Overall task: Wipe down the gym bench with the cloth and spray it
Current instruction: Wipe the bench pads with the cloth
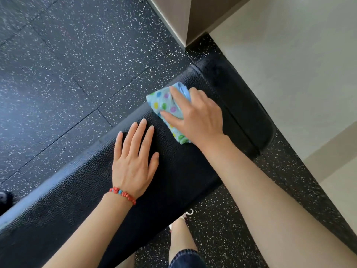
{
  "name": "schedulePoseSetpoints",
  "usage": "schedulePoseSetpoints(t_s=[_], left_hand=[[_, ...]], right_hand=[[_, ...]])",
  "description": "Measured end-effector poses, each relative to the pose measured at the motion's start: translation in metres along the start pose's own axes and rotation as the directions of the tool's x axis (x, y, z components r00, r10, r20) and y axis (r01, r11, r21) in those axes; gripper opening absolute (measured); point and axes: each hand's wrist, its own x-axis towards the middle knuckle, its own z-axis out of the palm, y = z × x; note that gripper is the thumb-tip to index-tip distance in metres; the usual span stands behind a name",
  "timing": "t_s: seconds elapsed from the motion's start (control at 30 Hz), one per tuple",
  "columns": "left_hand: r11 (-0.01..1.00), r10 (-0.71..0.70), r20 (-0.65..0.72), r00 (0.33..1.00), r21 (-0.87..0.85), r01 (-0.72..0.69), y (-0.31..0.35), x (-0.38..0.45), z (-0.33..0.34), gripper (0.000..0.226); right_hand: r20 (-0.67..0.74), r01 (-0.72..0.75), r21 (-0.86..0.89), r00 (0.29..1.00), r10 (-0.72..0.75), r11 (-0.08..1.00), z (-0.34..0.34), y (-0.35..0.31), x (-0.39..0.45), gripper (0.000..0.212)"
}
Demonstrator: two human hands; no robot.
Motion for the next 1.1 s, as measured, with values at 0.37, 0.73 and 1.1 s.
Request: schedulePoseSetpoints(t_s=[0.37,0.73,1.1], left_hand=[[0.998,0.066,0.014,0.998,0.019,-0.067,0.042,0.042,0.018,0.055],[0.996,0.08,0.024,0.997,0.035,-0.08,0.042,0.041,0.017,0.056],[0.99,0.143,0.18,0.973,-0.021,-0.141,0.048,0.027,-0.02,0.058]], right_hand=[[0.003,-0.516,-0.042,0.856,0.516,0.856,-0.019,0.039,0.015,0.061],[-0.047,-0.756,0.004,0.654,0.755,0.654,-0.052,0.069,-0.073,0.059],[0.075,-0.95,0.099,0.303,0.95,0.296,-0.106,0.039,-0.164,0.049]])
